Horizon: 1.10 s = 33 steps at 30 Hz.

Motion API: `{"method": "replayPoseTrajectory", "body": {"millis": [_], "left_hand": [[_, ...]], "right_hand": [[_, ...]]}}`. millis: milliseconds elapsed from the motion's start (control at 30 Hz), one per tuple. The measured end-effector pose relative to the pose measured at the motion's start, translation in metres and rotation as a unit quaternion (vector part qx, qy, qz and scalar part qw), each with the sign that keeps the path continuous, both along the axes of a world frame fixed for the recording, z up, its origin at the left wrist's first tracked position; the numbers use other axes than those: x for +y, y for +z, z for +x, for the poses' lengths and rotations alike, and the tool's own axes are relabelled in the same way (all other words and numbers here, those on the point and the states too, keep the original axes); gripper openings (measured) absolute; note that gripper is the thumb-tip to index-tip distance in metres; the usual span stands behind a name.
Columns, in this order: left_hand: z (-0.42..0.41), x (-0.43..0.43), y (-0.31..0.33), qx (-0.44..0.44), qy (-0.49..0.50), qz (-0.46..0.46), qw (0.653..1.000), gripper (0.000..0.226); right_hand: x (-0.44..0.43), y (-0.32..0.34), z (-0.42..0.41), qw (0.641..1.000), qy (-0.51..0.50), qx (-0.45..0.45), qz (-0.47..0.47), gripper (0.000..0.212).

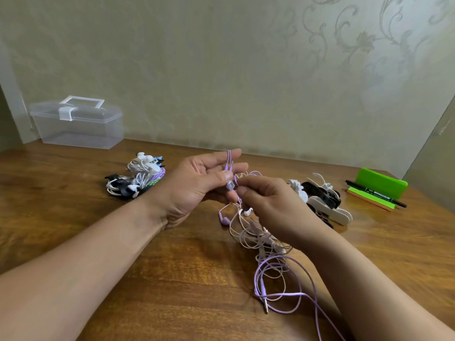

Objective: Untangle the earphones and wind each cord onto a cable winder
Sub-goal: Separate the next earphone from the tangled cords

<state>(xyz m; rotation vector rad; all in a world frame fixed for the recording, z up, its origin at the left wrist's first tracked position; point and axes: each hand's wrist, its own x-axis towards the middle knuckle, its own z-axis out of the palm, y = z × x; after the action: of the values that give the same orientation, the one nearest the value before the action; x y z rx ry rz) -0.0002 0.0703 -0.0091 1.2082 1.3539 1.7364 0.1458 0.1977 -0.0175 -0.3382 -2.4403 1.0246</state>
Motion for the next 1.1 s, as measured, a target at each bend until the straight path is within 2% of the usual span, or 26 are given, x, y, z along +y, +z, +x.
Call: {"method": "replayPoseTrajectory", "body": {"millis": [100, 200, 333, 433, 567, 667, 800, 967, 1033, 1100], "left_hand": [[-0.001, 0.002, -0.004, 0.051, 0.028, -0.014, 0.998, 0.047], [-0.001, 0.003, -0.009, 0.143, 0.047, -0.035, 0.988, 0.051], [-0.003, -0.001, -0.010, 0.231, 0.069, -0.057, 0.969, 0.051], [-0.001, -0.006, -0.006, 0.247, 0.013, -0.096, 0.964, 0.050], [0.003, -0.012, 0.001, 0.294, -0.058, -0.150, 0.942, 0.044], [0.005, -0.017, 0.006, 0.277, -0.091, -0.182, 0.939, 0.040], [0.003, -0.025, 0.015, 0.186, -0.177, -0.153, 0.954, 0.042], [0.000, -0.028, 0.016, 0.041, -0.230, -0.071, 0.970, 0.043], [0.001, -0.022, 0.014, 0.008, -0.193, -0.042, 0.980, 0.042], [0.001, -0.016, 0.011, 0.014, -0.133, -0.028, 0.991, 0.044]], "right_hand": [[-0.002, 0.002, 0.002, 1.000, 0.001, 0.008, 0.029, 0.022], [-0.003, 0.000, 0.003, 0.998, -0.008, 0.010, 0.064, 0.023], [0.000, 0.002, 0.004, 0.994, -0.062, 0.041, 0.083, 0.019], [0.006, 0.008, 0.008, 0.992, -0.081, 0.076, 0.064, 0.016], [0.014, 0.015, 0.015, 0.996, -0.047, 0.060, 0.045, 0.013], [0.021, 0.020, 0.019, 0.993, 0.030, 0.083, -0.074, 0.007], [0.020, 0.022, 0.020, 0.963, 0.109, 0.114, -0.219, 0.008], [0.015, 0.017, 0.013, 0.949, 0.115, 0.117, -0.270, 0.013], [0.010, 0.013, 0.010, 0.953, 0.103, 0.104, -0.264, 0.021], [0.005, 0.010, 0.007, 0.960, 0.087, 0.080, -0.254, 0.020]]}}
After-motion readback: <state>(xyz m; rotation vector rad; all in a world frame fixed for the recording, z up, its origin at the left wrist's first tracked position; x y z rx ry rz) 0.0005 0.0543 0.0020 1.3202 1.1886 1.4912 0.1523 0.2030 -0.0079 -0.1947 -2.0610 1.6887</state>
